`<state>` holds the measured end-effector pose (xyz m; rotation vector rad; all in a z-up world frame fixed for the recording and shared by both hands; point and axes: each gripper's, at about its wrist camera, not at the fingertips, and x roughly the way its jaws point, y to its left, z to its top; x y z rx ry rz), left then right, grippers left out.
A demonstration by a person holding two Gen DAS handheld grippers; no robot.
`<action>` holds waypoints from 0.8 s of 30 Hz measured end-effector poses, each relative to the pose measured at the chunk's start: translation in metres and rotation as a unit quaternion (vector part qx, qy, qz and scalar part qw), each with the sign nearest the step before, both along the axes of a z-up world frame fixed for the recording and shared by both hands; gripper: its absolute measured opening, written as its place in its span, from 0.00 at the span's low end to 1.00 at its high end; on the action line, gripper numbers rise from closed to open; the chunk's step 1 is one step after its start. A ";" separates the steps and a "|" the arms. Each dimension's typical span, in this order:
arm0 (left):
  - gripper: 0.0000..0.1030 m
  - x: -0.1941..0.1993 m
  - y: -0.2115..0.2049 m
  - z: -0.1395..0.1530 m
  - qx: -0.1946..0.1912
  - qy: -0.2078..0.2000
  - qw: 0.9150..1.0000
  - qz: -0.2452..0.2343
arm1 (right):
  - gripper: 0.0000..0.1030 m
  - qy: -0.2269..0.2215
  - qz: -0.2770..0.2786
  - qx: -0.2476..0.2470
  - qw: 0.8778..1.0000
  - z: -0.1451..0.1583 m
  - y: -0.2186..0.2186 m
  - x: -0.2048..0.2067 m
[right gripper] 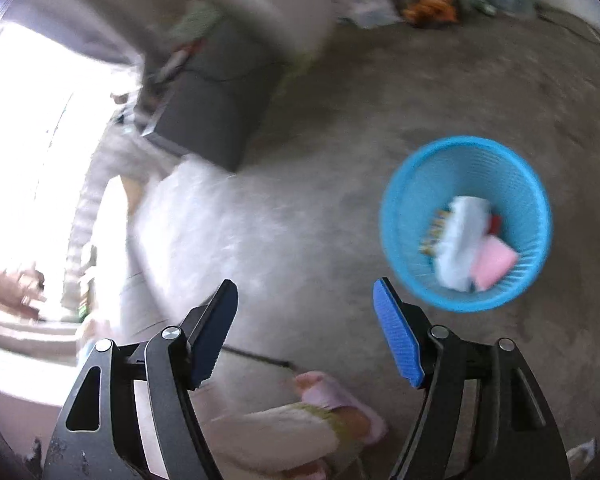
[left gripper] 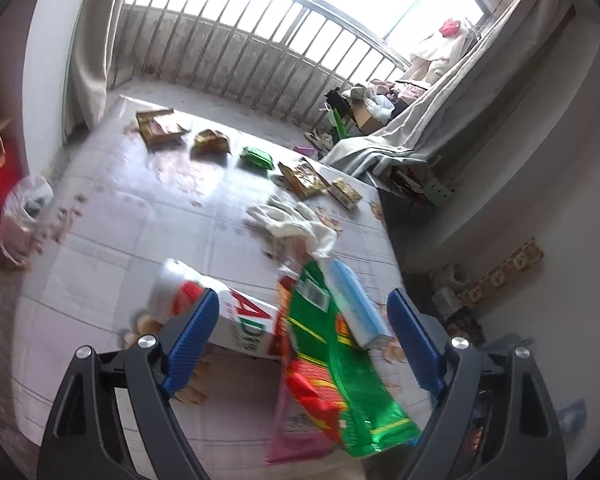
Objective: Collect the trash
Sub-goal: 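Return both tools to the table, then grasp the white glove with left gripper while right grasps blue tablets box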
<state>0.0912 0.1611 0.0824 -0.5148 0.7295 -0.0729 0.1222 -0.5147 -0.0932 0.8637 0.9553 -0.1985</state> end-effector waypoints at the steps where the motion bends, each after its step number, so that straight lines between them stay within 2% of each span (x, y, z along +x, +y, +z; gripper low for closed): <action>1: 0.81 0.000 0.003 0.000 0.006 0.000 1.000 0.001 | 0.65 -0.010 0.011 0.001 1.000 0.008 0.010 0.004; 5: 0.81 0.001 0.015 0.000 0.036 0.001 0.999 0.006 | 0.68 -0.067 0.080 0.006 0.995 0.054 0.069 0.027; 7: 0.81 0.001 0.022 -0.001 0.038 0.000 0.999 0.010 | 0.71 -0.086 0.116 0.001 0.990 0.069 0.100 0.037; 10: 0.81 0.000 0.034 -0.005 0.028 0.001 1.000 0.009 | 0.75 -0.103 0.188 -0.013 0.977 0.091 0.155 0.056; 12: 0.81 0.002 0.039 -0.009 0.019 0.004 1.000 0.008 | 0.78 -0.111 0.252 -0.032 0.961 0.103 0.201 0.070; 15: 0.81 0.005 0.043 -0.016 0.007 0.011 1.000 0.004 | 0.82 -0.104 0.318 -0.057 0.940 0.110 0.252 0.086; 16: 0.81 0.006 0.045 -0.018 0.003 0.013 1.000 0.002 | 0.84 -0.098 0.348 -0.070 0.930 0.111 0.276 0.095; 20: 0.81 0.008 0.050 -0.024 -0.010 0.017 1.000 -0.004 | 0.87 -0.079 0.415 -0.104 0.901 0.105 0.337 0.111; 24: 0.81 0.018 0.054 -0.026 -0.033 0.024 0.999 -0.013 | 0.87 -0.051 0.444 -0.116 0.887 0.090 0.370 0.127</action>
